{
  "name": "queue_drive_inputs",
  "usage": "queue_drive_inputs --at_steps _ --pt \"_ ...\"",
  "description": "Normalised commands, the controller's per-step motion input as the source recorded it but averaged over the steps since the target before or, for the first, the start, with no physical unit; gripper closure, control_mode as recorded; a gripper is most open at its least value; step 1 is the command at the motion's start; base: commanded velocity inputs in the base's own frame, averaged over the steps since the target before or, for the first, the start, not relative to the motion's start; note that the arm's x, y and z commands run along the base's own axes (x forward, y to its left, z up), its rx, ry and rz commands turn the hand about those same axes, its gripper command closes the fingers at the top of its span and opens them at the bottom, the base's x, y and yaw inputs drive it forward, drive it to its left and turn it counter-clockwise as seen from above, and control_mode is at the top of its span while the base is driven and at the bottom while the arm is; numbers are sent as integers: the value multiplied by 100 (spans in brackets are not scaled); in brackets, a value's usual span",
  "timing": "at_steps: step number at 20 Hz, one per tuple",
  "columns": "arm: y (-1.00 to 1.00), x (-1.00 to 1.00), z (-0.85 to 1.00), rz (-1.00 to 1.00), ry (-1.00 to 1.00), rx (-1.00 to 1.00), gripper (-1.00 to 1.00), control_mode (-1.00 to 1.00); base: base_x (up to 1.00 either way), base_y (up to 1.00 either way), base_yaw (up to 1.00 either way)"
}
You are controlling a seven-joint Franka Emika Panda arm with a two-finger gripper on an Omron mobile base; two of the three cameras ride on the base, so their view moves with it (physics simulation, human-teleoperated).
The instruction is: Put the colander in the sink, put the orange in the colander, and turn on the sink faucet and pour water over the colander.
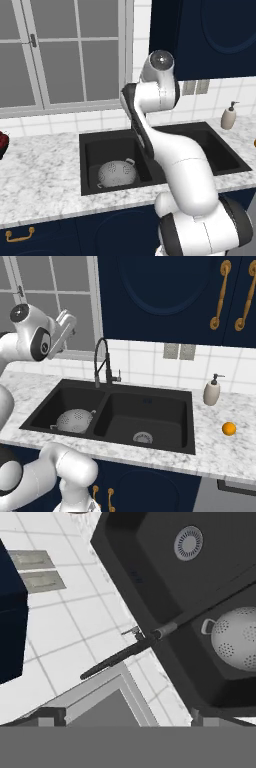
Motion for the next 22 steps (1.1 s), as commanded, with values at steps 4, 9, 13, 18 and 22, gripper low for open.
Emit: queue_drive_inputs --at_steps 4,9,13,18,22 --pt "-77 -22 11 -15 0 1 -100 -100 0 0 0" --pt "-98 -15 0 -18 0 8 -100 -100 0 0 0" --pt "-100 0 0 -20 0 7 -100 -100 0 0 0" --pt "-100 0 -2 -25 13 5 -100 -100 0 0 0" --pt "-100 0 -5 -23 12 10 -100 -100 0 0 0"
